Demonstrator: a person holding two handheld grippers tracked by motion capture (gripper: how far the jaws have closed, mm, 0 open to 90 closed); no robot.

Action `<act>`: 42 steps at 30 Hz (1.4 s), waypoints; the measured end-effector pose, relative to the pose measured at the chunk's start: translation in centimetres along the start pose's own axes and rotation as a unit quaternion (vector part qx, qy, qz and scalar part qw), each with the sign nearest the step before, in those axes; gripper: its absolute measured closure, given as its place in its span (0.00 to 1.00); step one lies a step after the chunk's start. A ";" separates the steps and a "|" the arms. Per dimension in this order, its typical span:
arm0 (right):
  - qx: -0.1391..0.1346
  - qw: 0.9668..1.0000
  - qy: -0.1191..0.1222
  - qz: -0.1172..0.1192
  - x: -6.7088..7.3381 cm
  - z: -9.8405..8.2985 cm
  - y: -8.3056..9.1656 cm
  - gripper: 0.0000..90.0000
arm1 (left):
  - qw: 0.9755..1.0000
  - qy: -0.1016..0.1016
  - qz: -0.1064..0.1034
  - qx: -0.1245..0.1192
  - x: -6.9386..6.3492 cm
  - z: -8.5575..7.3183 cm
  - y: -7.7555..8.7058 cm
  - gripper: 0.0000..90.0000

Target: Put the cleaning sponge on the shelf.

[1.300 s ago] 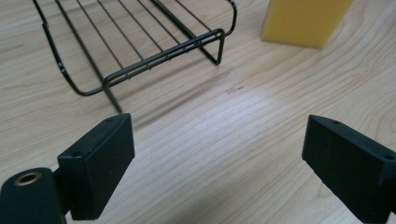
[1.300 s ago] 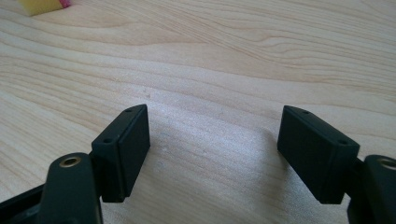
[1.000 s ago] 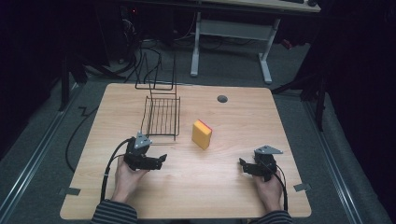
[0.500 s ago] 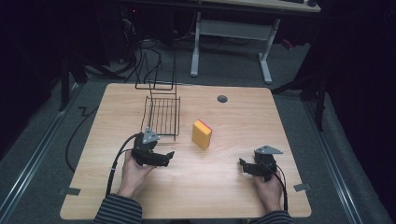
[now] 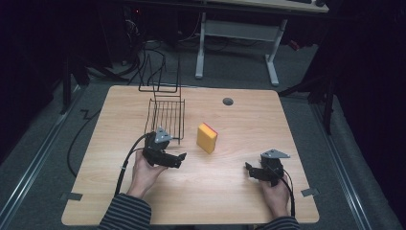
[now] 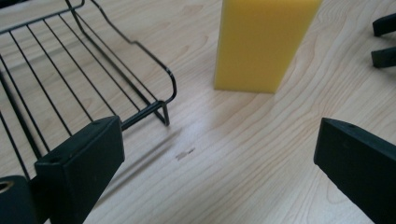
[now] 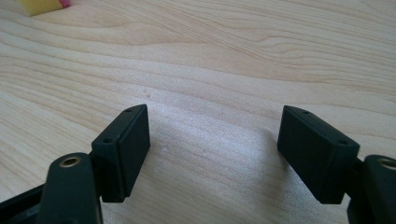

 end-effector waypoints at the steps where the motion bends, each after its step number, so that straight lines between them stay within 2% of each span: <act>1: 0.000 1.000 0.000 0.000 0.0 0.0 0.0 0.28 | 1.000 0.001 -0.001 -0.001 0.0 0.1 -0.1 0.02; 13: 0.000 1.000 -0.001 0.000 0.0 0.0 0.0 0.28 | 1.000 -0.010 -0.010 -0.007 -0.8 1.7 -0.9 0.00; 25: 0.000 1.000 0.000 0.000 0.0 0.0 0.0 0.28 | 1.000 -0.020 -0.016 -0.003 -1.6 3.0 -2.3 0.00; 27: 0.000 1.000 -0.001 0.000 0.0 0.0 0.0 0.28 | 1.000 -0.019 -0.014 -0.013 -1.6 3.3 -2.5 0.00; 42: 0.000 1.000 0.001 0.000 0.0 0.0 0.0 0.28 | 0.999 -0.024 -0.026 -0.006 -2.7 4.6 -4.2 0.00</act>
Point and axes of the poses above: each handheld gripper's, and its own axes: y roughly backward along the jaws, z roughly out of its top, x roughly to its left, the point moved 5 cm from there along -y, roughly forward along the jaws, and after that the axes turned 5 degrees about x, right-handed, at the moved point
